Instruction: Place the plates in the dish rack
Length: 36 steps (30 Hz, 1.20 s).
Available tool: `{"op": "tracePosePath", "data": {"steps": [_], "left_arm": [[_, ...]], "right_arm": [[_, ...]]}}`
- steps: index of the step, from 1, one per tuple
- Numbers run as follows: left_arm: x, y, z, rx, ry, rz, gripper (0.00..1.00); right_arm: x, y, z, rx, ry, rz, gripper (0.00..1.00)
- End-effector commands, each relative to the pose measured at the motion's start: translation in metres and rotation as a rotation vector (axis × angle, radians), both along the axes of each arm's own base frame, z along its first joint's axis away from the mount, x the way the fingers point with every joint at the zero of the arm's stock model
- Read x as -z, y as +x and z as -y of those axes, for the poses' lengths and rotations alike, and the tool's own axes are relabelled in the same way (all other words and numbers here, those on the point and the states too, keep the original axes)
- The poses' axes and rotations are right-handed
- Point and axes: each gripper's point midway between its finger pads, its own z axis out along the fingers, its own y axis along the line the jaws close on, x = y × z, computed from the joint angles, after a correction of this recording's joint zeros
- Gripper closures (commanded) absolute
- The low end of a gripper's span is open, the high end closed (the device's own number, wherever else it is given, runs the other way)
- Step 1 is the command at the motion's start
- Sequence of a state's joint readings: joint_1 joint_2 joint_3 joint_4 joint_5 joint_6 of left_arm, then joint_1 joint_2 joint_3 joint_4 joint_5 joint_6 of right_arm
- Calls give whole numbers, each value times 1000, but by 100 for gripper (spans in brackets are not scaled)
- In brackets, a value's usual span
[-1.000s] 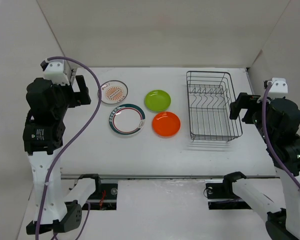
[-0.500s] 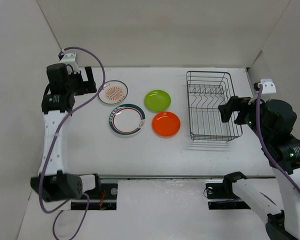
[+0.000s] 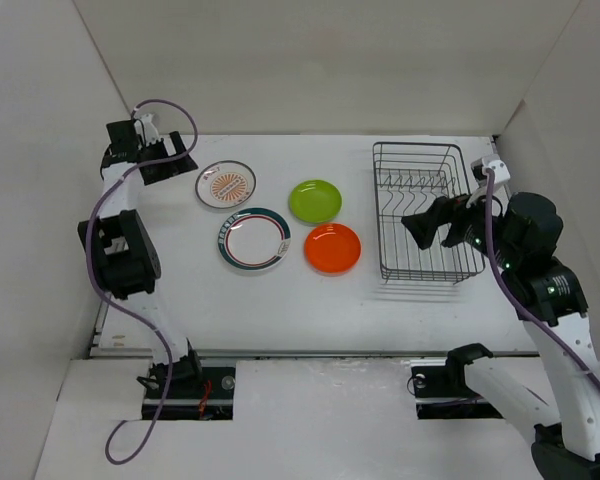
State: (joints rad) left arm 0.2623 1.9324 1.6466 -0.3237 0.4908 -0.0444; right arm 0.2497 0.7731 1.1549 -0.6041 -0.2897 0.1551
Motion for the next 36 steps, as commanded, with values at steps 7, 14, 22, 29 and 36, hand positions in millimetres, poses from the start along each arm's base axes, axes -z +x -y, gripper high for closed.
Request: {"op": "tracePosePath", "data": {"steps": [7, 14, 22, 29, 36], "left_arm": [[72, 45, -3, 30, -130, -96, 0], [112, 53, 14, 74, -192, -161, 6], [145, 44, 35, 129, -295, -242, 28], [159, 29, 42, 180, -317, -296, 47], [171, 18, 38, 167, -321, -335, 80]], "right_arm": [[-28, -6, -28, -134, 90, 112, 0], [-20, 3, -29, -112, 79, 86, 0], [-9, 17, -39, -118, 83, 44, 0], [1, 31, -54, -139, 84, 19, 0], [3, 36, -65, -147, 95, 11, 0]]}}
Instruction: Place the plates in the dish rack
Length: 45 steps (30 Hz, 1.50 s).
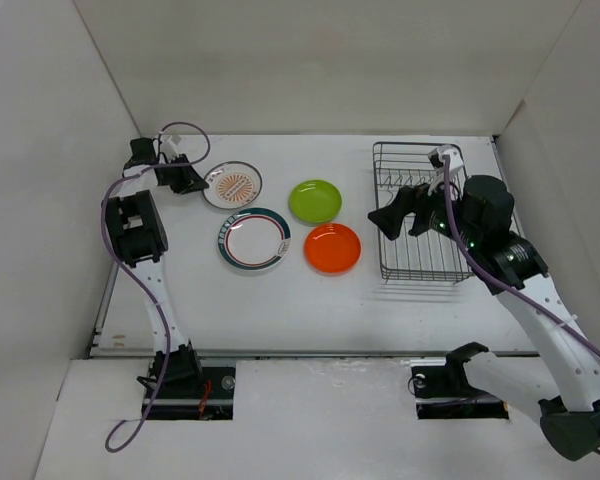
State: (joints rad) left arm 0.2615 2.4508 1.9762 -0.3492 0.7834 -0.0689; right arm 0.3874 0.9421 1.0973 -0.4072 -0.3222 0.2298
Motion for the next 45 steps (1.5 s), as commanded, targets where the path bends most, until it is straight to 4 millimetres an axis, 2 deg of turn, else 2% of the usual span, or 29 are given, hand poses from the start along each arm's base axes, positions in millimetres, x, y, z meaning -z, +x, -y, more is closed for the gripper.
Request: {"op": "tracePosePath", "data": {"steps": [1, 3, 6, 9, 10, 11, 14, 15, 17, 19, 20, 23, 24, 25, 26, 27, 28, 29, 30, 31, 32, 33, 34, 37, 39, 40, 41, 42, 45], "left_arm": [[44, -35, 8, 12, -21, -178, 85], [43, -33, 8, -4, -32, -183, 100], [35, -22, -2, -55, -58, -162, 100], [7, -6, -9, -92, -127, -105, 100], [-11, 0, -4, -69, -167, -60, 100], [-21, 3, -1, -57, -197, -41, 100], [-81, 14, 11, -1, -313, 70, 100], [-96, 16, 14, 11, -343, 93, 100], [-137, 16, 22, 83, -402, 191, 100], [-161, 13, 27, 93, -477, 194, 100], [-182, 12, 29, 128, -478, 255, 100], [-203, -1, 36, 160, -532, 255, 100], [-222, -10, 40, 204, -525, 305, 100], [-227, -17, 42, 226, -531, 313, 100], [-221, -27, 46, 236, -550, 287, 100], [-238, -40, 56, 276, -543, 312, 100], [-244, -53, 65, 326, -547, 320, 100], [-235, -65, 69, 334, -557, 298, 100], [-237, -76, 77, 359, -557, 300, 100], [-257, -91, 81, 393, -523, 361, 100], [-260, -102, 88, 423, -521, 369, 100], [-253, -112, 95, 427, -530, 348, 100], [-267, -123, 98, 440, -512, 383, 100], [-275, -145, 112, 463, -509, 372, 100], [-277, -154, 121, 506, -472, 412, 100], [-281, -156, 121, 515, -458, 427, 100], [-286, -163, 127, 535, -447, 439, 100], [-281, -168, 133, 529, -460, 388, 100], [-277, -173, 137, 535, -409, 395, 100]], "right_arm": [[-18, 4, -7, 0, 41, 73, 0], [-15, 4, -12, -12, 37, 61, 0], [-9, 4, -18, -22, 38, 46, 0], [-6, 5, -24, -24, 43, 42, 0], [1, 6, -25, -24, 35, 26, 0], [-3, 5, -29, -36, 42, 40, 0], [11, 12, -41, -53, 46, 25, 0], [9, 12, -41, -54, 51, 34, 0], [19, 18, -48, -61, 49, 10, 0], [23, 24, -52, -59, 54, 1, 0], [35, 26, -59, -76, 40, -30, 0], [45, 37, -71, -86, 43, -42, 0], [41, 37, -78, -106, 52, -30, 0], [41, 39, -81, -119, 58, -27, 0], [31, 44, -86, -130, 79, 10, 0], [30, 51, -91, -130, 83, 17, 0], [26, 55, -95, -143, 85, 34, 0], [20, 61, -100, -153, 99, 59, 0], [17, 72, -109, -166, 105, 65, 0], [16, 81, -112, -171, 116, 63, 0], [12, 86, -117, -207, 132, 60, 0], [-8, 93, -125, -231, 155, 103, 0], [-1, 101, -133, -242, 168, 73, 0], [-19, 108, -155, -296, 218, 98, 0], [-20, 114, -163, -293, 227, 92, 0], [-28, 117, -166, -293, 244, 102, 0], [-16, 122, -172, -303, 246, 66, 0], [-16, 124, -175, -311, 257, 64, 0], [-15, 122, -188, -358, 294, 51, 0]]}}
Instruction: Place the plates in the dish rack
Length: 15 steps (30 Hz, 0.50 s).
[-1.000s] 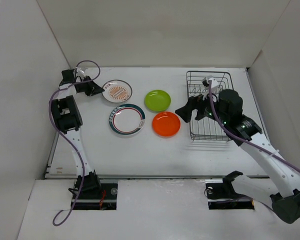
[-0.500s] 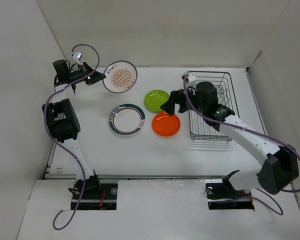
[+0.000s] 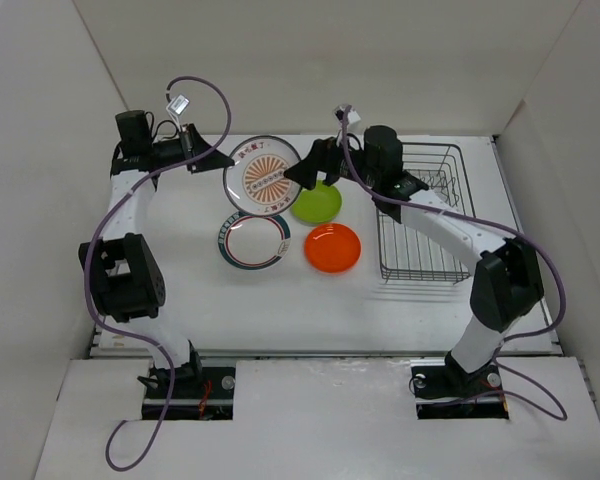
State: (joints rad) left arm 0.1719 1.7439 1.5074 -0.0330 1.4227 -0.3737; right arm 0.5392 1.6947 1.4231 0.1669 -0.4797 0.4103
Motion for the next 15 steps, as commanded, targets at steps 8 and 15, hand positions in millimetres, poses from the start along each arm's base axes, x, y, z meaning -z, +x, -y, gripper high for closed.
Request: {"op": "tracePosePath", "data": {"steps": [8, 15], "left_arm": [[-6, -29, 15, 68, 57, 68, 100], [-14, -24, 17, 32, 72, 74, 100]], "right_arm": [[-22, -15, -32, -163, 121, 28, 60], [-19, -7, -24, -134, 129, -14, 100]]}}
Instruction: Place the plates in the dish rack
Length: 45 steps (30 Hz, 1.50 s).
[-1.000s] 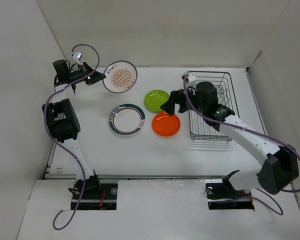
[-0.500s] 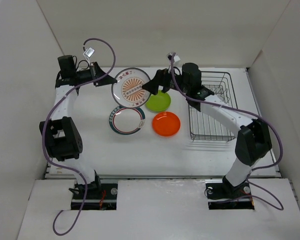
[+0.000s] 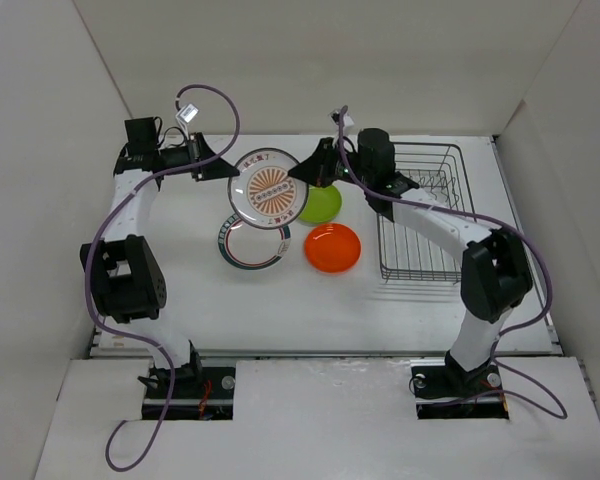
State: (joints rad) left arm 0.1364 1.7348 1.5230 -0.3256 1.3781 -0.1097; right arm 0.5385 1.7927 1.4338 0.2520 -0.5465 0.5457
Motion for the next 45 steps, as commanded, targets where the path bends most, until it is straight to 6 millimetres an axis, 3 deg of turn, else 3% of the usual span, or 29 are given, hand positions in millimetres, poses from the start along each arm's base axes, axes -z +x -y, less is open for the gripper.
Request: {"op": "tracePosePath", "data": {"steps": [1, 2, 3, 4, 5, 6, 7, 8, 9, 10, 11, 12, 13, 14, 15, 18, 21, 26, 28, 32, 45], "left_arm": [[-39, -8, 4, 2, 10, 112, 100], [-36, -3, 2, -30, 27, 101, 96], [-38, -2, 0, -52, 42, 110, 83], [-36, 1, -1, -69, 53, 108, 65], [-36, 1, -2, -88, 65, 104, 6], [-34, 6, -6, -135, 102, 105, 0], [-30, 8, -8, -149, 117, 100, 0], [-27, 9, -9, -157, 134, 111, 0], [-21, 13, -13, -195, 161, 82, 0], [-18, 16, -16, -211, 181, 94, 0], [-19, 16, -18, -231, 196, 93, 0], [-16, 20, -22, -257, 221, 99, 0], [-11, 26, -31, -320, 278, 102, 0], [-7, 28, -32, -339, 309, 99, 0], [-4, 32, -37, -369, 332, 95, 0], [6, 38, -51, -447, 431, 98, 0], [9, 42, -68, -534, 507, 105, 0], [14, 36, -79, -604, 575, 110, 0], [5, 34, -86, -639, 601, 138, 0], [11, 28, -90, -655, 627, 133, 0], [32, 25, -92, -638, 655, 97, 0]], "right_arm": [[-34, -9, 0, -55, 47, 78, 100], [-41, -10, 10, -42, 41, 96, 100], [-45, -2, 21, 7, 33, 108, 100], [-37, 10, 42, 72, -2, 77, 100], [-51, 13, 60, 124, -24, 124, 100], [-53, 20, 76, 181, -51, 131, 100], [-52, 40, 111, 322, -95, 128, 100], [-49, 43, 131, 382, -145, 105, 100], [-60, 41, 153, 444, -175, 138, 100], [-66, 53, 187, 570, -207, 141, 100], [-61, 51, 205, 623, -251, 116, 100], [-76, 48, 222, 685, -274, 149, 100], [-78, 47, 234, 738, -308, 150, 100], [-69, 50, 261, 854, -385, 113, 100], [-76, 50, 273, 911, -416, 120, 100], [-69, 45, 308, 1063, -537, 90, 100], [-69, 45, 326, 1155, -586, 83, 100], [-58, 52, 335, 1223, -690, 60, 100], [-53, 52, 339, 1254, -739, 53, 100], [-52, 55, 338, 1251, -749, 56, 100], [-8, 74, 330, 1175, -852, 20, 100]]}}
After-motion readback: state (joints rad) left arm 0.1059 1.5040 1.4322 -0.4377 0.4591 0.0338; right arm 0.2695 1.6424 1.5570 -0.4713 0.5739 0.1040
